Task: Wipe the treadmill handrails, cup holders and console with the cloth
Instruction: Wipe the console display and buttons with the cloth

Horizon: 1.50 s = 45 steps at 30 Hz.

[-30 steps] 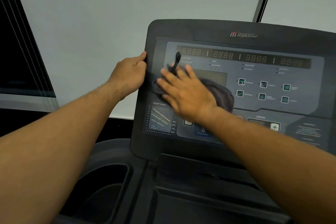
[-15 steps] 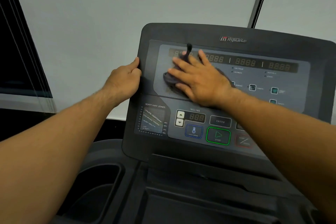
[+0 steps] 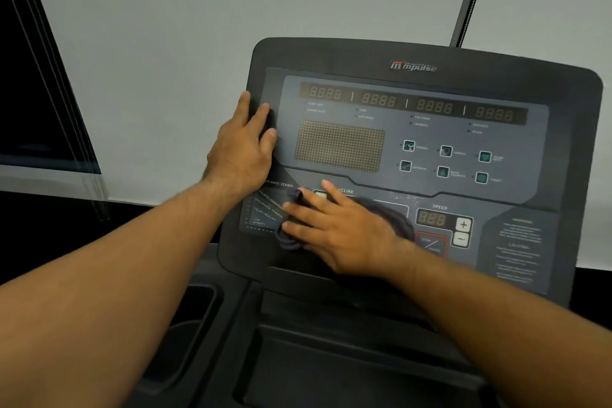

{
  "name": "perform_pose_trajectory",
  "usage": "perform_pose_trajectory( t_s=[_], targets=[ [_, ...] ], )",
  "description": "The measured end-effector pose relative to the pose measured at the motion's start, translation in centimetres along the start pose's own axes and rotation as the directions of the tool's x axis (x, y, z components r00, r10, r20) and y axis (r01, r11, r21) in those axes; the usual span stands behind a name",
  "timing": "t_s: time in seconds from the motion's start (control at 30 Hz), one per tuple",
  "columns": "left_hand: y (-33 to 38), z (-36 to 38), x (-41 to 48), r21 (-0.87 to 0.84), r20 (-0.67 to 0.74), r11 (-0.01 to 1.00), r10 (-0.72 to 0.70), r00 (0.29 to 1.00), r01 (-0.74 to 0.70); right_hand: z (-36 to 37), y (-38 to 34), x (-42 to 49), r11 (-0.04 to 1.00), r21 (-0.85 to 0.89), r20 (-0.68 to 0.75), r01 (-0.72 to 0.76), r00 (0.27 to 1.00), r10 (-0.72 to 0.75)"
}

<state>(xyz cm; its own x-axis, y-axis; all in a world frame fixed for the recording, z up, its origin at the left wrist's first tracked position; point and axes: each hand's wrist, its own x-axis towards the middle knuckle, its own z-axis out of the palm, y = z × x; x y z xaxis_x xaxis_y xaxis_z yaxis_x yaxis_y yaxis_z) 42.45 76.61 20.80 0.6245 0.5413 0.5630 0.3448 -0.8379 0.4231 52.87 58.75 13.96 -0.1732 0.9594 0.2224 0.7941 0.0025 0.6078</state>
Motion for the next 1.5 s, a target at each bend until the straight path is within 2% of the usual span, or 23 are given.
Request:
perform_pose_trajectory(
  t_s=[0.07, 0.2, 0.33, 0.47, 0.53, 0.63, 0.8, 0.87, 1.0, 1.13, 1.23, 1.37, 1.43, 1.5],
  targets=[
    [0.1, 0.0, 0.1, 0.006, 0.027, 1.000, 0.017, 0.999, -0.017, -1.1, 3.5, 0.3, 0.998, -0.056, -0.012, -0.035, 0.999, 0.034],
    [-0.2, 0.3, 0.0, 0.029, 0.090, 1.000, 0.004, 0.996, -0.007, -3.5, 10.7, 0.4, 0.961, -0.058, -0.084, -0.271, 0.960, 0.266],
    [0.2, 0.5, -0.1, 0.037, 0.116, 0.999, -0.023, 0.993, 0.018, -3.1, 9.4, 0.6, 0.884, -0.001, -0.142, -0.467, 0.875, 0.462],
    [1.5, 0.9, -1.0, 0.112, 0.060, 0.993, 0.021, 0.998, -0.027, -2.1, 5.4, -0.4, 0.913, 0.003, -0.133, -0.408, 0.905, 0.405],
    [2.4, 1.3, -1.3, 0.147, 0.046, 0.985, 0.087, 0.995, -0.093, -1.2, 2.8, -1.7, 0.946, 0.028, -0.131, -0.322, 0.937, 0.323],
    [3.2, 1.7, -1.5, 0.156, 0.067, 0.977, 0.139, 0.988, -0.148, 0.4, -0.8, -3.2, 0.982, 0.066, -0.049, -0.179, 0.982, 0.183],
    [3.2, 1.9, -1.9, 0.185, 0.117, 0.969, 0.145, 0.983, -0.165, 0.0, 1.4, -3.2, 0.997, 0.005, -0.022, -0.080, 0.997, 0.081],
    [3.2, 1.8, -2.0, 0.180, 0.132, 0.972, 0.125, 0.983, -0.148, -0.8, 4.0, -2.7, 0.993, -0.021, -0.027, -0.116, 0.993, 0.116],
    [3.3, 1.6, -1.9, 0.160, 0.164, 0.978, 0.108, 0.981, -0.134, -3.0, 9.5, -1.4, 0.948, -0.025, -0.062, -0.318, 0.947, 0.316],
    [2.9, 1.4, -1.8, 0.167, 0.189, 0.976, 0.109, 0.976, -0.141, -2.9, 8.6, -1.2, 0.873, 0.032, -0.138, -0.487, 0.863, 0.487],
    [3.3, 1.5, -1.9, 0.170, 0.184, 0.977, 0.100, 0.978, -0.132, -1.8, 4.6, -2.9, 0.905, 0.044, -0.138, -0.424, 0.894, 0.426],
    [4.4, 2.2, -2.3, 0.150, 0.129, 0.983, 0.085, 0.988, -0.104, -0.2, 0.4, -6.8, 0.986, 0.051, -0.041, -0.156, 0.987, 0.158],
    [4.9, 2.5, -2.8, 0.180, 0.116, 0.965, 0.173, 0.978, -0.192, 0.0, 0.9, -7.9, 0.998, 0.028, -0.013, -0.052, 0.999, 0.053],
    [5.3, 2.9, -3.0, 0.194, 0.149, 0.943, 0.243, 0.959, -0.269, -0.3, 2.9, -7.9, 1.000, -0.005, -0.006, -0.018, 1.000, 0.018]
  ],
)
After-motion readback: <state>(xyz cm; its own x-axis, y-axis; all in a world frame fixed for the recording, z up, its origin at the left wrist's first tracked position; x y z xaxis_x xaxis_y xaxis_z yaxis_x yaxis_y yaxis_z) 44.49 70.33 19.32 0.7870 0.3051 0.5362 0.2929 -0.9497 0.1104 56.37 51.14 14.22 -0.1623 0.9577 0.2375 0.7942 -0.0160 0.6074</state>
